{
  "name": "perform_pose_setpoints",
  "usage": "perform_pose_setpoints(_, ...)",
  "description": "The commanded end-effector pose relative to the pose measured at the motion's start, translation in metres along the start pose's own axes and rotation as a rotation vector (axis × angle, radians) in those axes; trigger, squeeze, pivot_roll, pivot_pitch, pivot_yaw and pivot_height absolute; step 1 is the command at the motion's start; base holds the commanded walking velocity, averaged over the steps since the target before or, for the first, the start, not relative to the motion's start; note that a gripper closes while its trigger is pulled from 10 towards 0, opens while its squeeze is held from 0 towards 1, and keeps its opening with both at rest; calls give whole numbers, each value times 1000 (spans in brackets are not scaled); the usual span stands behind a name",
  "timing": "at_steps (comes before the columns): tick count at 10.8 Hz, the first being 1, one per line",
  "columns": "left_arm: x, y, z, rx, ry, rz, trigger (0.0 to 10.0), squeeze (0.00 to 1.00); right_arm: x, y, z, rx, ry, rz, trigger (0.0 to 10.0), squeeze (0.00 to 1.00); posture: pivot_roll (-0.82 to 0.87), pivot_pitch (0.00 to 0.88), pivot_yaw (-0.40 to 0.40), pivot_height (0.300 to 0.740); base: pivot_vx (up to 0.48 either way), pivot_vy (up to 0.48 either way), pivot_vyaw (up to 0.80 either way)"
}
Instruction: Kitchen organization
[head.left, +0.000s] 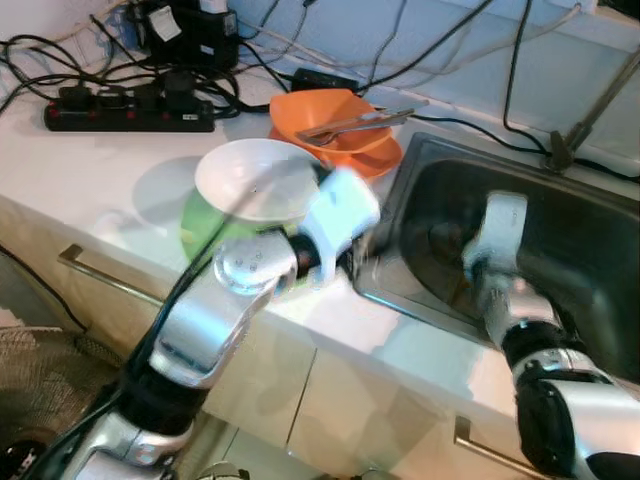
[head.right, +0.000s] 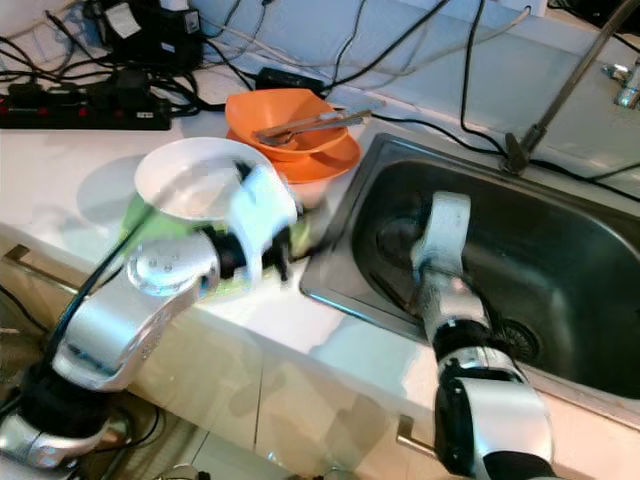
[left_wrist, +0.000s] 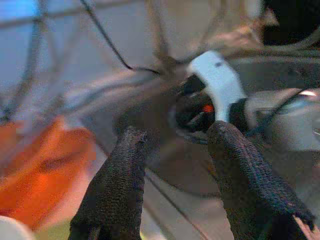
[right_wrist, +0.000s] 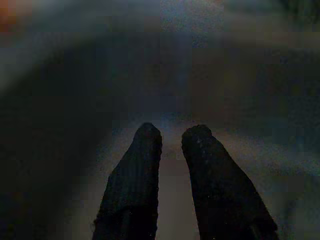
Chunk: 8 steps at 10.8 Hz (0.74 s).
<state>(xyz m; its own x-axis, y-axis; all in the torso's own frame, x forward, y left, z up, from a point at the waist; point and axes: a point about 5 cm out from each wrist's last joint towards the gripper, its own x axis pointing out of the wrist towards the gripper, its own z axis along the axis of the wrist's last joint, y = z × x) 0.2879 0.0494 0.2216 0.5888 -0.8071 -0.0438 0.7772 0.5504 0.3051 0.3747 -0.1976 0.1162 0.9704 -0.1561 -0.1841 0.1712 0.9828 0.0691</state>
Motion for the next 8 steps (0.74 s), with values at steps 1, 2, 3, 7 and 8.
perform_pose_setpoints(1,1,10,4,16,-22,79,10000,0,1,8,22,44,-117,62,10000,0,44,48,-145,740,0,0,0)
perform_pose_setpoints(2,-1,25,10,21,-60,203,10000,0,-3,24,36,103,-222,157,10000,0,44,48,-144,740,0,0,0)
perform_pose_setpoints(3,-6,40,14,12,-86,314,10000,0,-7,33,37,118,-258,217,10000,0,44,48,-144,740,0,0,0)
perform_pose_setpoints(7,-60,114,7,-58,-8,749,10000,1000,-18,49,12,118,-215,298,10000,0,58,49,-138,740,0,0,0)
perform_pose_setpoints(8,-73,122,2,-57,32,791,10000,1000,-20,51,9,119,-207,310,10000,0,66,48,-139,740,0,0,0)
